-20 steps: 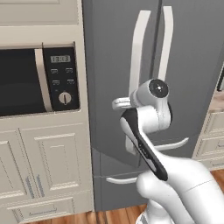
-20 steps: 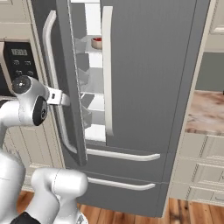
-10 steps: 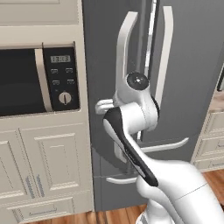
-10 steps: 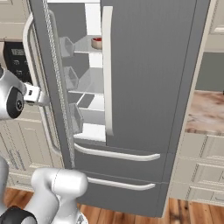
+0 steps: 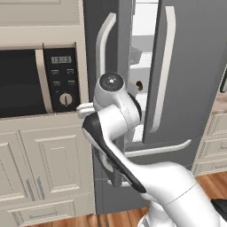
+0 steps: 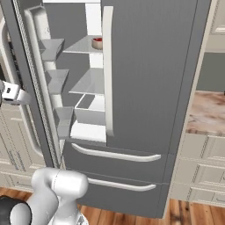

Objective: Gather the eggplant and sweet potato from the fridge and place them on a tray on the dining counter. Then gather the steak and chicken drumstick from the fridge and place them on the other tray.

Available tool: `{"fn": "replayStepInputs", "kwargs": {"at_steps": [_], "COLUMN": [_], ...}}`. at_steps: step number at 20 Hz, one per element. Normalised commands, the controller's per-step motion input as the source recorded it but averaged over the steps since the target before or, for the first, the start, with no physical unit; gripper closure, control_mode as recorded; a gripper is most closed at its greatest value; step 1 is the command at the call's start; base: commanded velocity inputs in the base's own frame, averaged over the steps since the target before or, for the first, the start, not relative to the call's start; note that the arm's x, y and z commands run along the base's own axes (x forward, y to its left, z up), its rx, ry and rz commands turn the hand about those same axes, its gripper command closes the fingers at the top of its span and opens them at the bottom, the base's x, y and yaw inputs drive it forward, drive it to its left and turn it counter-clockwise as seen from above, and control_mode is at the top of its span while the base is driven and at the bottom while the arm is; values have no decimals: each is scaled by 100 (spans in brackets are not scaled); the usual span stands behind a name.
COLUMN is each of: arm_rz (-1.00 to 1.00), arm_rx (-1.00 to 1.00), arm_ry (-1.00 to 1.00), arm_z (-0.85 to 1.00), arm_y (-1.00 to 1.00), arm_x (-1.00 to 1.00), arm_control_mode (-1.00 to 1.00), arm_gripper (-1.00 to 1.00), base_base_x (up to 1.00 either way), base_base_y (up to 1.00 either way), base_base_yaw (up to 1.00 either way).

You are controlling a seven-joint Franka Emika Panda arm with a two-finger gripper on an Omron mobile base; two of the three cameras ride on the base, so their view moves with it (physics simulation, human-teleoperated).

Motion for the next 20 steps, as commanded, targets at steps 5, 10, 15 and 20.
{"fn": "replayStepInputs", "kwargs": {"at_steps": [5,10,15,20], "arm_rz": [0,0,-1,-3], "arm_rx": [0,3,7,8], "arm_ry": [-8,-12,-9,-1], "arm_z": [-2,7,27,40], "arm_y": [-84,-84,-96,-86], "arm_x": [-69,-78,-29,11], "arm_control_mode": [-100,-100,-100,-100], "arm_gripper": [100,-100,-100,-100], "base_base_x": [0,0,0,0], "base_base_y": [0,0,0,0], "base_base_yaw": [0,0,0,0]}}
